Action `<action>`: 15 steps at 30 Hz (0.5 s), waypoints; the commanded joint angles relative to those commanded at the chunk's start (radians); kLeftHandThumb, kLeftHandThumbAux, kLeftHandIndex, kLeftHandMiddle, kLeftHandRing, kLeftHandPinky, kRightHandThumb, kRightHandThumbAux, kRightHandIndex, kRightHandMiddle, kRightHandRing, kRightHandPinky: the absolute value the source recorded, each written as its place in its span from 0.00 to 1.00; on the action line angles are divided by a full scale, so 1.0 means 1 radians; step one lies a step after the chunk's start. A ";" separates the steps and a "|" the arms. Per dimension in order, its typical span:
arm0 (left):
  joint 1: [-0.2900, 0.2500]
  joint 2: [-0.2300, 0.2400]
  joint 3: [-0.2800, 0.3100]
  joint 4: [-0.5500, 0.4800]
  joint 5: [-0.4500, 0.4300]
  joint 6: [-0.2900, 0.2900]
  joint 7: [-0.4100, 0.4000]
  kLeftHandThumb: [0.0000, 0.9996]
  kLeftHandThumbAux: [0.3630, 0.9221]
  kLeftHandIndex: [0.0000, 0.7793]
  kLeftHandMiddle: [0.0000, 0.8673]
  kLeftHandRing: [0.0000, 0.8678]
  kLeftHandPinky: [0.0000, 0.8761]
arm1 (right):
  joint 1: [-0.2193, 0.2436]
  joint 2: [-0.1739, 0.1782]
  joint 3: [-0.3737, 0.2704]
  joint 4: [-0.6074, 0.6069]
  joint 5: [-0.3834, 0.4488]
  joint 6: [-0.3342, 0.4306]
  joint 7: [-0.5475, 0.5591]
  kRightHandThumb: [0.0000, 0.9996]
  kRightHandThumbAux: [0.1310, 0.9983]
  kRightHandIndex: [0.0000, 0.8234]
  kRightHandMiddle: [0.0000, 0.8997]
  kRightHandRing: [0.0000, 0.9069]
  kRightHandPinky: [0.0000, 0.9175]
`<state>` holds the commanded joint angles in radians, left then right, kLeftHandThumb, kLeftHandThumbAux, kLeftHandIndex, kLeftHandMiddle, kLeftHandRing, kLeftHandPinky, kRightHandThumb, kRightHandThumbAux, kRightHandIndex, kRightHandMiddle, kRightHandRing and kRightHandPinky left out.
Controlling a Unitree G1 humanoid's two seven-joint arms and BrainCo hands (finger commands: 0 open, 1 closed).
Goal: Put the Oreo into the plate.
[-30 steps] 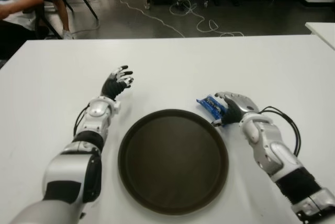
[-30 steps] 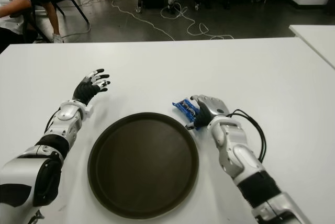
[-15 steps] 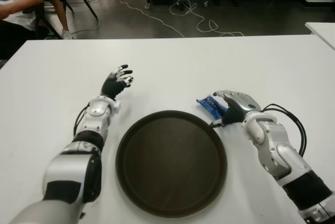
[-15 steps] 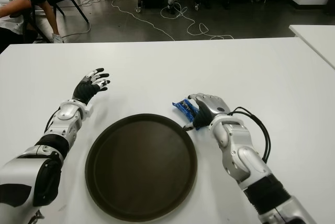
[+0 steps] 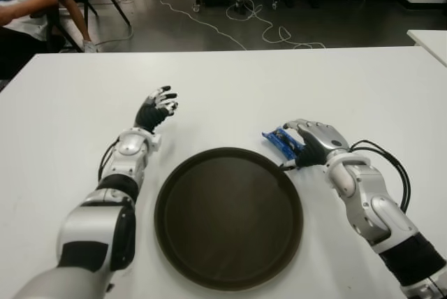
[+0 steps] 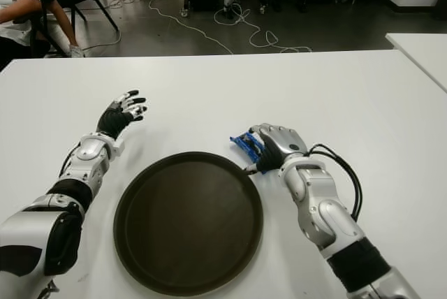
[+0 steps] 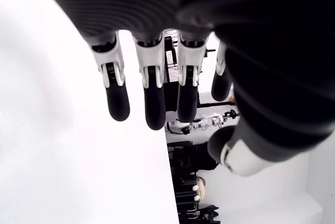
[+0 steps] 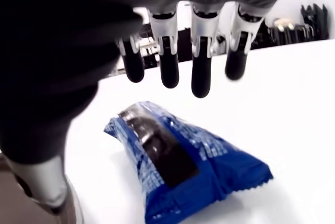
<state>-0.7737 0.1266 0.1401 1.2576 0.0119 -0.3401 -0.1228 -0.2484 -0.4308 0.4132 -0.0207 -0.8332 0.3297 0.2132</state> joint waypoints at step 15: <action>0.000 0.000 -0.001 0.000 0.001 0.000 0.000 0.12 0.61 0.17 0.24 0.24 0.25 | -0.002 0.027 -0.011 0.059 0.020 -0.031 -0.064 0.00 0.68 0.44 0.49 0.51 0.45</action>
<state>-0.7736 0.1261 0.1393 1.2574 0.0128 -0.3405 -0.1227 -0.2502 -0.4038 0.4019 0.0385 -0.8127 0.2983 0.1490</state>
